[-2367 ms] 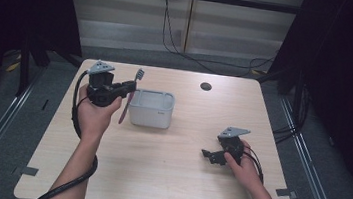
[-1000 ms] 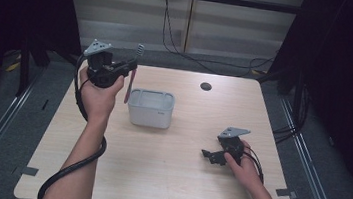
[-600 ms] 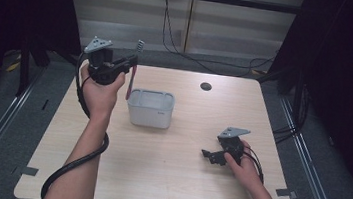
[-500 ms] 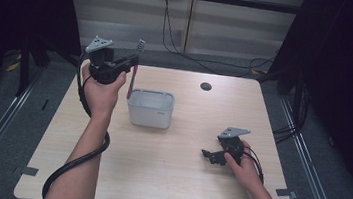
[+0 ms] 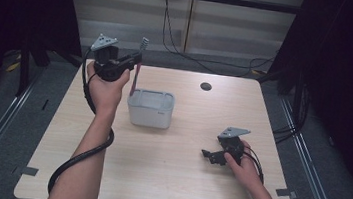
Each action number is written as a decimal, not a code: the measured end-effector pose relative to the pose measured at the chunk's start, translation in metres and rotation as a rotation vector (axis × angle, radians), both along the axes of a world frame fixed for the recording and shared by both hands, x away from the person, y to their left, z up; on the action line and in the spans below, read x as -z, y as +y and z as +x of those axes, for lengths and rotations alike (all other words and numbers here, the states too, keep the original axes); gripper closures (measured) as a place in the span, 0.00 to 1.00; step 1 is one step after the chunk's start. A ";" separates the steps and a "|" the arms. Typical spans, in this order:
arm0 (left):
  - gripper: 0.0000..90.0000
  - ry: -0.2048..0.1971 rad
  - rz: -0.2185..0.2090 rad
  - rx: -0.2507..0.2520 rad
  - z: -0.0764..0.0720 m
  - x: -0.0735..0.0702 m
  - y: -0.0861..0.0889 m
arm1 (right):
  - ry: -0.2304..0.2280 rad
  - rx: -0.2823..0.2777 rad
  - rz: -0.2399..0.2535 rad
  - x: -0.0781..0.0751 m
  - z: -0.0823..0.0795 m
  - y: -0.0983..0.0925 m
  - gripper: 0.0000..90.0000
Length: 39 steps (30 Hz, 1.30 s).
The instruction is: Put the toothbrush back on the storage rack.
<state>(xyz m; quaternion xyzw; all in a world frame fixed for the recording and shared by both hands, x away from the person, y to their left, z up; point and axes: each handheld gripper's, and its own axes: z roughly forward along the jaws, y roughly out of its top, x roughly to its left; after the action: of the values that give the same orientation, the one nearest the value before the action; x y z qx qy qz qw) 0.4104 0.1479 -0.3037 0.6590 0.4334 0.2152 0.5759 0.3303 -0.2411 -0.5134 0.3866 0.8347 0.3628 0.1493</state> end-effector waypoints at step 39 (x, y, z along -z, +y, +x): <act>0.92 0.040 -0.032 -0.039 0.015 0.037 0.002 | 0.003 0.001 0.001 0.000 0.000 0.000 0.12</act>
<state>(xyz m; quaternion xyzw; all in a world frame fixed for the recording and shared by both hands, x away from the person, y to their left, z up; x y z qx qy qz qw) 0.4255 0.1499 -0.3404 0.6452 0.4609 0.2062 0.5734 0.3302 -0.2412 -0.5133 0.3877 0.8344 0.3627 0.1480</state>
